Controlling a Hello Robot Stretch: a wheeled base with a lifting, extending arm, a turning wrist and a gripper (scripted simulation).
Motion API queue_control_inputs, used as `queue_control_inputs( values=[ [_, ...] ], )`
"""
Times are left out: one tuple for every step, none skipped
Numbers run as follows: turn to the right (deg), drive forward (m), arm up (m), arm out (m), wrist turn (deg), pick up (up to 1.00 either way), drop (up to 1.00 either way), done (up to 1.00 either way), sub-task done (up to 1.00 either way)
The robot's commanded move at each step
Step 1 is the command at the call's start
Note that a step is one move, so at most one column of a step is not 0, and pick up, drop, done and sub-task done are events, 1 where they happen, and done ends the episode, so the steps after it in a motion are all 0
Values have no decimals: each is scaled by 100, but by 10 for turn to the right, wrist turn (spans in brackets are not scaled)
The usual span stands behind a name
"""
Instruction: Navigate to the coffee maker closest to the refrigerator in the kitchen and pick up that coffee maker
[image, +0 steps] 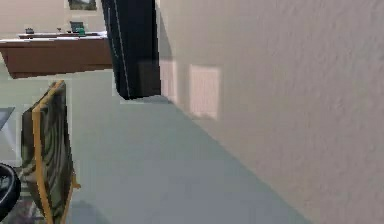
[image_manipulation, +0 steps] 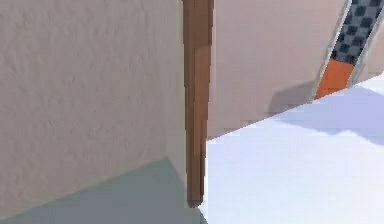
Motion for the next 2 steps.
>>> queue_control_inputs(
  values=[
    [0,100,0,0,0,0,0,0,0],
    [330,0,0,0,0,0,0,0,0]
  ],
)
